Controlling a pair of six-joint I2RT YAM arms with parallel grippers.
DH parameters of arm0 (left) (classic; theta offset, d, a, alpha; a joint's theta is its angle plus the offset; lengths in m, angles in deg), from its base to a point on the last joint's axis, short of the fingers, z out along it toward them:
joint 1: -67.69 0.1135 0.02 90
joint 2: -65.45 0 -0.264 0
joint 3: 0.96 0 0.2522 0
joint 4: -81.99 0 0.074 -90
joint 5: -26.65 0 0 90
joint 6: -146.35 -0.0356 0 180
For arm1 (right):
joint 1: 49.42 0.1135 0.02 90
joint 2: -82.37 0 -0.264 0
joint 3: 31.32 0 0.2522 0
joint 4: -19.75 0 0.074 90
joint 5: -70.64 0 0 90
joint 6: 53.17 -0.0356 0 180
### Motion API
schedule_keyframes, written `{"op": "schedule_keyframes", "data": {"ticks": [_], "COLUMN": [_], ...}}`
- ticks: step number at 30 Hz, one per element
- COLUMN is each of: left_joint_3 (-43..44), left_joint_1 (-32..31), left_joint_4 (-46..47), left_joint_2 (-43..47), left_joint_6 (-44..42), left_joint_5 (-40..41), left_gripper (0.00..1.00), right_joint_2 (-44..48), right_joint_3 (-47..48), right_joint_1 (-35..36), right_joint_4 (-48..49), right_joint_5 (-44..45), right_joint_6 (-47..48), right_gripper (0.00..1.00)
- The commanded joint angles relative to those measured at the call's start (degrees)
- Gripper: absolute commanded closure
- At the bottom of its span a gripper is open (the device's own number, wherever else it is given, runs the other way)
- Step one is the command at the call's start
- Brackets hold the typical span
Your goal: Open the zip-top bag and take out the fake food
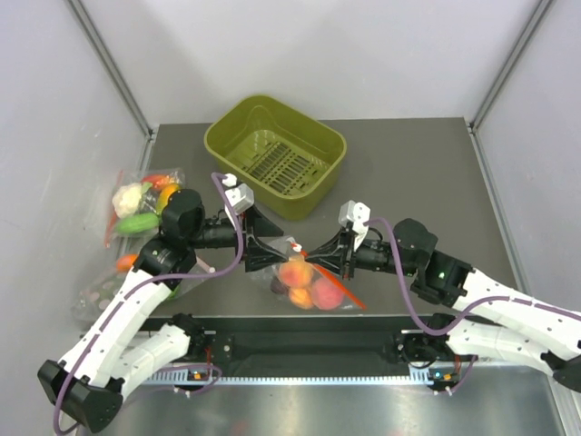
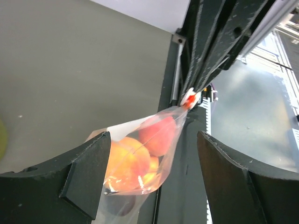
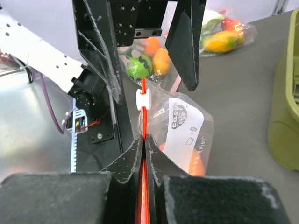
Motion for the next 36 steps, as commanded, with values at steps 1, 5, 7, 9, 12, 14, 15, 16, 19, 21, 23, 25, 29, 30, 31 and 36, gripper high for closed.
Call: {"op": "schedule_keyframes", "data": {"ticks": [1,5,7,9,12,14,15,16,19,21,23,25,29,30,31,36], "left_joint_3": [1.96,2.58,2.76,2.58,2.05,2.23,2.32,2.32,1.88,1.35,1.00,0.65,-0.23,-0.58,-0.67,-0.76], "left_joint_1": [-1.10,-3.03,-3.12,-3.21,-3.21,-3.38,-3.47,-3.65,-4.35,-4.70,-4.79,-4.79,-4.79,-4.79,-4.79,-4.79], "left_joint_4": [4.84,5.02,4.93,4.40,4.14,4.14,4.14,4.14,4.14,4.14,4.14,4.14,4.14,4.14,4.14,3.70], "left_joint_2": [-0.48,-2.33,-2.42,-2.42,-2.33,-2.59,-2.68,-3.12,-3.65,-3.65,-3.21,-2.34,-1.54,-1.37,-1.36,-1.98], "left_joint_6": [0.40,-0.30,-1.00,-1.88,-2.67,-2.24,-2.15,-2.06,-2.15,-2.23,-2.15,-2.15,-1.97,-1.80,-1.79,-1.36], "left_joint_5": [-3.42,-1.93,-1.05,-0.35,0.79,-0.25,-0.69,-1.74,-2.89,-4.03,-4.65,-4.74,-4.22,-3.87,-3.86,-2.72], "left_gripper": [0.21,0.21,0.21,0.21,0.24,0.40,0.45,0.50,0.68,0.82,0.88,1.00,1.00,1.00,1.00,1.00], "right_joint_2": [-0.66,-1.63,-1.63,-1.45,-1.10,-1.01,-1.19,-1.28,-1.45,-1.63,-1.63,-1.63,-1.02,-0.75,-0.14,-0.22], "right_joint_3": [2.92,3.01,3.01,3.01,2.83,2.74,2.83,2.92,3.09,3.27,3.45,3.88,5.38,5.99,6.26,9.07], "right_joint_1": [0.76,0.76,0.76,0.68,0.76,0.67,0.67,0.67,0.41,0.15,-0.20,-0.47,-0.38,-0.47,-0.38,-0.21], "right_joint_4": [1.65,2.35,2.44,2.53,3.23,3.58,3.76,3.67,3.94,3.67,2.71,1.48,-2.73,-4.57,-5.28,-7.31], "right_joint_5": [-1.82,-4.37,-4.63,-4.90,-6.04,-6.39,-6.48,-6.31,-5.52,-4.73,-3.50,-1.66,3.79,5.02,7.21,11.01], "right_joint_6": [-0.68,-0.86,-1.12,-1.30,-2.00,-2.44,-2.70,-2.79,-3.41,-3.58,-3.15,-2.53,-0.16,1.06,1.60,6.16], "right_gripper": [1.00,1.00,1.00,1.00,1.00,1.00,1.00,1.00,1.00,1.00,1.00,1.00,0.67,0.59,0.54,0.44]}}
